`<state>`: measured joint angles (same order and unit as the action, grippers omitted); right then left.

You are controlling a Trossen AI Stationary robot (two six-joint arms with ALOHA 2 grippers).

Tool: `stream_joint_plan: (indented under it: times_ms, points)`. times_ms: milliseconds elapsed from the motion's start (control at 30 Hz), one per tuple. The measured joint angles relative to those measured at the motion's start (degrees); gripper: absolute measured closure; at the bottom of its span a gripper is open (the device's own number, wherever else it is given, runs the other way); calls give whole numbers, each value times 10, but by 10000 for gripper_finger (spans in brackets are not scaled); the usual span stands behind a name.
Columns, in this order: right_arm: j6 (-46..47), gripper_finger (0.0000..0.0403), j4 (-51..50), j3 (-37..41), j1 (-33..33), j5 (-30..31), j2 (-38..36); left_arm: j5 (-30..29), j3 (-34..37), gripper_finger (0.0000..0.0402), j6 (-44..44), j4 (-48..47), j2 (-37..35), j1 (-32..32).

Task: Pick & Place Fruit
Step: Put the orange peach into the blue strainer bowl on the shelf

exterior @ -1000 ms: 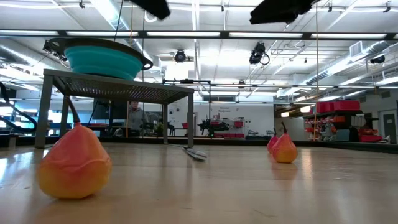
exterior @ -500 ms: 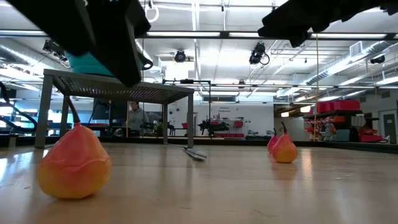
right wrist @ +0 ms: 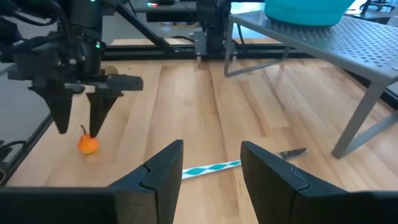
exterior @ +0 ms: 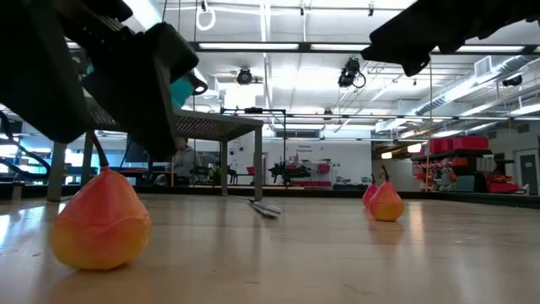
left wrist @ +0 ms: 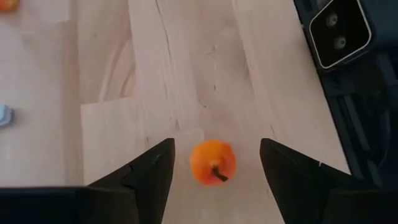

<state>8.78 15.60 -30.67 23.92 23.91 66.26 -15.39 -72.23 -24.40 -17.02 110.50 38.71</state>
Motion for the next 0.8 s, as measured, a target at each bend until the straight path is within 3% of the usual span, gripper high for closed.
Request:
stream_joint_plan:
  times_ms: [333, 800]
  points:
    - [-4, 233, 6, 0, -3, 6, 16, -24, 0, 160, 25, 1, 3, 4]
    - [-2, 233, 4, 0, -2, 5, 15, -45, 0, 243, -4, 23, 43, 23]
